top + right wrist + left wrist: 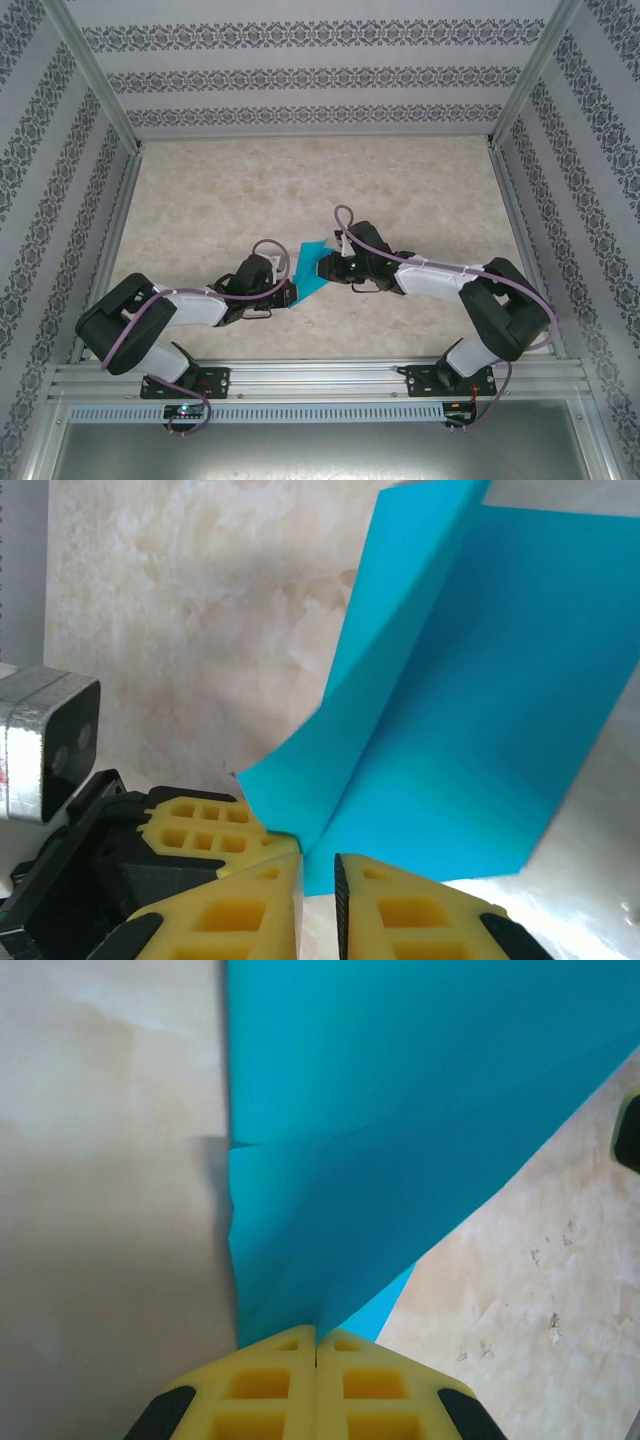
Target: Fold a paper plane with a square sheet of paper (pick it up from the middle)
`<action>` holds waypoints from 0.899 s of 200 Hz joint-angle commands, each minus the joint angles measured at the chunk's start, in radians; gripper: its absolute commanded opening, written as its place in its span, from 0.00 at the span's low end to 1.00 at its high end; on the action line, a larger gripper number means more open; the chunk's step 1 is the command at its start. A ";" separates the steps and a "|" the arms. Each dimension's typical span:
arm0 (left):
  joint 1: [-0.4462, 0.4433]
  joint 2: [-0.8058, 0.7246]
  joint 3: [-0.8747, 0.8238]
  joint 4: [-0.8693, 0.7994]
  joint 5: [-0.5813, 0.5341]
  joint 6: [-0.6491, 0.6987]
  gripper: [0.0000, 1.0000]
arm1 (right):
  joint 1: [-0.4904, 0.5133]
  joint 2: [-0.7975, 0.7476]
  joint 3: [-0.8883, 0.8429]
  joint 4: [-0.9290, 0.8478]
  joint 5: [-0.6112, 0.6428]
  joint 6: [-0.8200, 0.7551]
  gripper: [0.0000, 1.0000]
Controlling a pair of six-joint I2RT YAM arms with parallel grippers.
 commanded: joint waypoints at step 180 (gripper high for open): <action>0.139 0.123 -0.050 0.235 0.201 -0.207 0.02 | 0.025 0.309 0.200 0.133 -0.095 0.049 0.16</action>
